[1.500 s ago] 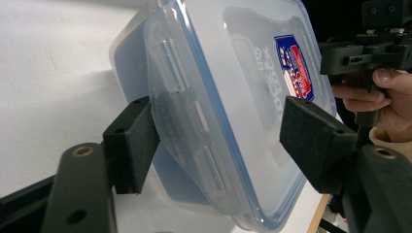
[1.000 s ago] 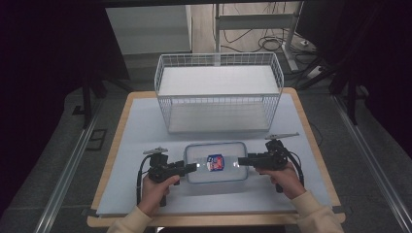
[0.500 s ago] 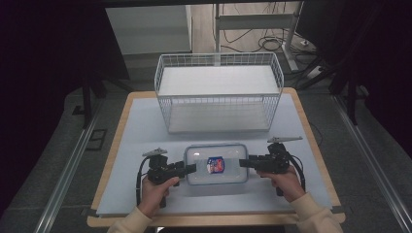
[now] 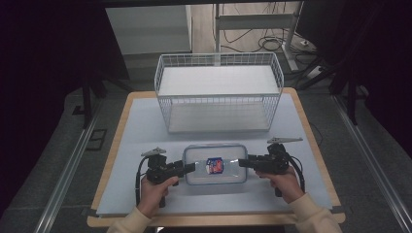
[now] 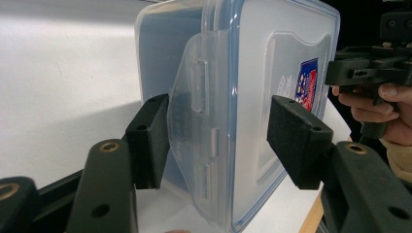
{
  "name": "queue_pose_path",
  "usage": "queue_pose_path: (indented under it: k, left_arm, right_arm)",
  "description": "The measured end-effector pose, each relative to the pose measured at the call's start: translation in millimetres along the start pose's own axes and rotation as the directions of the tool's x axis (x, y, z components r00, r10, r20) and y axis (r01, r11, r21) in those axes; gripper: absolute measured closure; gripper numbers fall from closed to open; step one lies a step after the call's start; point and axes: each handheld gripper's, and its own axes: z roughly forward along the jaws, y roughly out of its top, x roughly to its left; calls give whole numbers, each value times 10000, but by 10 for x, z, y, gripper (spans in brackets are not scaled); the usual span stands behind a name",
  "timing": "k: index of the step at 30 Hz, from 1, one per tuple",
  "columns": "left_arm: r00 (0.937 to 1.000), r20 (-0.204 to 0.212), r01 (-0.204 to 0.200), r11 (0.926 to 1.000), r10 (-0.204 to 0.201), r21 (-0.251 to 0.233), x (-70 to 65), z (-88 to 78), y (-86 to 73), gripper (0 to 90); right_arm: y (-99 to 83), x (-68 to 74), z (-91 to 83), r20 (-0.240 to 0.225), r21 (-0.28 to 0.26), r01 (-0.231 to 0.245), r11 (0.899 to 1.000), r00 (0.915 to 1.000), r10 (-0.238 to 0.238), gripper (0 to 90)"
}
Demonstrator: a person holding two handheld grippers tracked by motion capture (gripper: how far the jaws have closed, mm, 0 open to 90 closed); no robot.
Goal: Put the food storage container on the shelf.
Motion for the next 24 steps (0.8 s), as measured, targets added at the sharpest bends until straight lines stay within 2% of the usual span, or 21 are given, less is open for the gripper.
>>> queue_pose_path:
  k: [5, 24]
  left_arm:
    - [10000, -28, -90, 9999, 90, -74, -14, -20, 12, 426]
    - [9993, 161, -332, 9988, 338, -369, -101, -90, 108, 440]
  right_arm:
    - [3, 5, 3, -60, -47, 6, 10000, 10000, -7, 525]
    - [99, 90, -110, -20, -462, 546, 9974, 9985, -548, 525]
